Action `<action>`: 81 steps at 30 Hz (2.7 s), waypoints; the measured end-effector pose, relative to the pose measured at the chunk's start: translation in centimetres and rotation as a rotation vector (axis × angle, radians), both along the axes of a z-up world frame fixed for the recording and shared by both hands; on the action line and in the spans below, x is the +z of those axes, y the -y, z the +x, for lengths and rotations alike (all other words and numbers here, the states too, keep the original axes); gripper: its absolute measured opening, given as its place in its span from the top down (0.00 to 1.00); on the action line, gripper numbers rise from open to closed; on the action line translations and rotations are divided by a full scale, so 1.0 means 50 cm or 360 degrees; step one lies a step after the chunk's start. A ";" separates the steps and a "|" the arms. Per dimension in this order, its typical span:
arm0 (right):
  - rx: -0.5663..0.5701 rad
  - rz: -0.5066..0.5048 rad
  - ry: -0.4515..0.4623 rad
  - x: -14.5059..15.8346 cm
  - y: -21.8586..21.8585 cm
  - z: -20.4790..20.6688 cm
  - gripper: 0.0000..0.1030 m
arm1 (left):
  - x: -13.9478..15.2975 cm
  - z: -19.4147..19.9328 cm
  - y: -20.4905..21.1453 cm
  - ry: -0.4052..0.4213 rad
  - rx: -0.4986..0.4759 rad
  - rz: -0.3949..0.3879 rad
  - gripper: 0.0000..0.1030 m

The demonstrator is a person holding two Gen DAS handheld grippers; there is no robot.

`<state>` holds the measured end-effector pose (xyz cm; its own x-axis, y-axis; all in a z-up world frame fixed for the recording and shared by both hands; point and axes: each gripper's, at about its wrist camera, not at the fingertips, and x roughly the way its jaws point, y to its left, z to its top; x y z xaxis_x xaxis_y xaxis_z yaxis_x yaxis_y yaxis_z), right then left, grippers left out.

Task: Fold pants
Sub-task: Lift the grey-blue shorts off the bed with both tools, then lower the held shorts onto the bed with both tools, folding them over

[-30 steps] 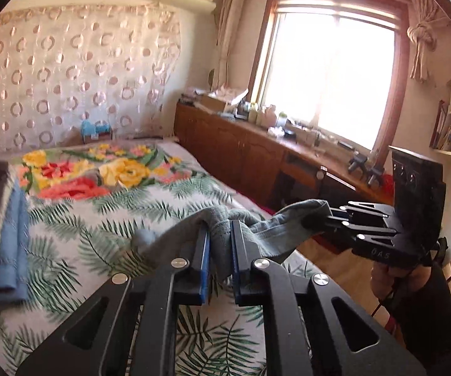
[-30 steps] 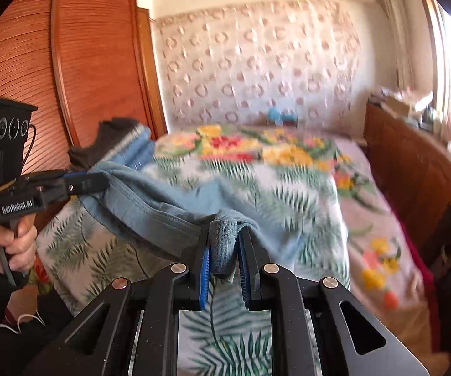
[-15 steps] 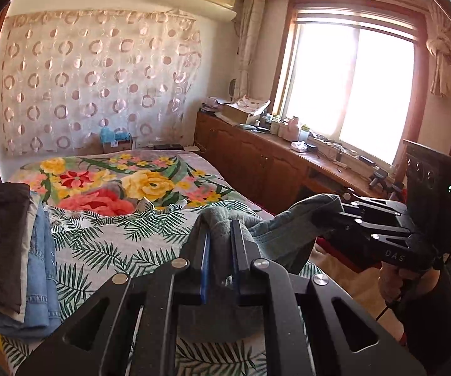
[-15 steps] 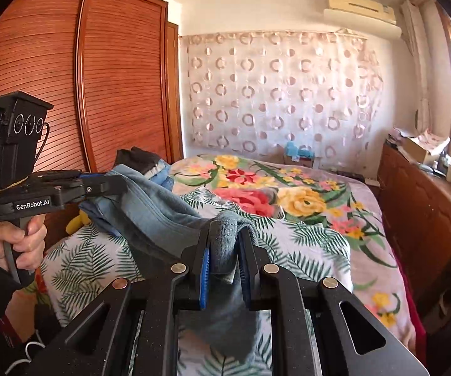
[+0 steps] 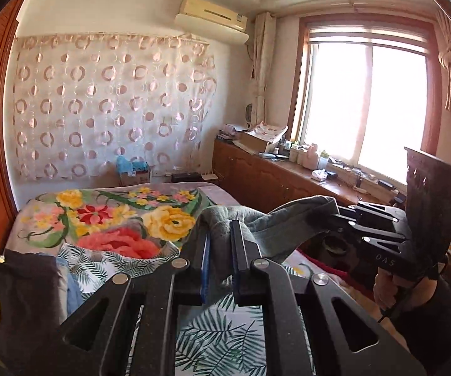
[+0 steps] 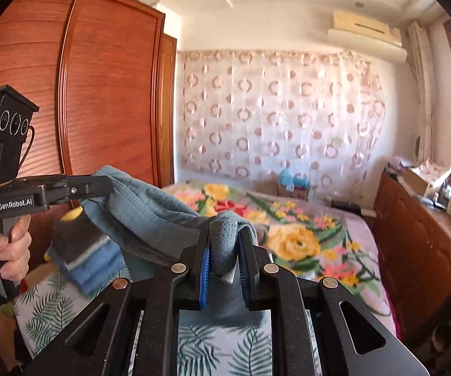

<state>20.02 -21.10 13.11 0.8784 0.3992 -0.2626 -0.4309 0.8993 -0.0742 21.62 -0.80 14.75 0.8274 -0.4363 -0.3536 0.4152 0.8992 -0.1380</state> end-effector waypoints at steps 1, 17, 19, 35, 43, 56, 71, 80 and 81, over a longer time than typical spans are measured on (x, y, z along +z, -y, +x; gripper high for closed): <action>0.0006 0.0003 -0.0011 -0.009 -0.004 -0.002 0.85 | -0.016 -0.004 -0.002 -0.0016 0.0005 0.0018 0.89; 0.0075 -0.0081 -0.0426 -0.254 -0.038 -0.117 0.84 | -0.260 -0.222 -0.017 -0.0339 -0.0001 -0.0046 0.89; 0.0070 -0.0110 -0.0456 -0.263 -0.044 -0.140 0.84 | -0.277 -0.240 -0.014 -0.0382 -0.0028 -0.0053 0.89; 0.0090 -0.0006 -0.0645 -0.272 0.000 -0.189 0.84 | -0.372 -0.313 -0.002 -0.0538 -0.0008 0.0054 0.89; 0.0087 -0.0049 -0.0676 -0.283 -0.003 -0.209 0.84 | -0.413 -0.319 0.002 -0.0595 0.0013 0.0098 0.89; 0.0050 -0.0050 -0.0760 -0.311 -0.011 -0.196 0.84 | -0.453 -0.301 0.003 -0.0688 0.0057 0.0107 0.61; 0.0048 -0.0015 -0.0779 -0.324 -0.009 -0.207 0.84 | -0.478 -0.302 0.007 -0.0734 0.0074 0.0126 0.54; 0.0058 -0.0003 -0.0786 -0.328 -0.002 -0.202 0.84 | -0.470 -0.306 0.011 -0.0714 0.0041 0.0117 0.80; 0.0060 -0.0003 -0.0787 -0.328 -0.003 -0.202 0.84 | -0.463 -0.309 0.012 -0.0692 0.0033 0.0117 0.82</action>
<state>9.92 -20.96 -3.26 0.6331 0.4277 -0.6452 -0.4474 0.8824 0.1459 6.17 -1.38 -8.39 0.6033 -0.3818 -0.7001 0.3144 0.9207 -0.2312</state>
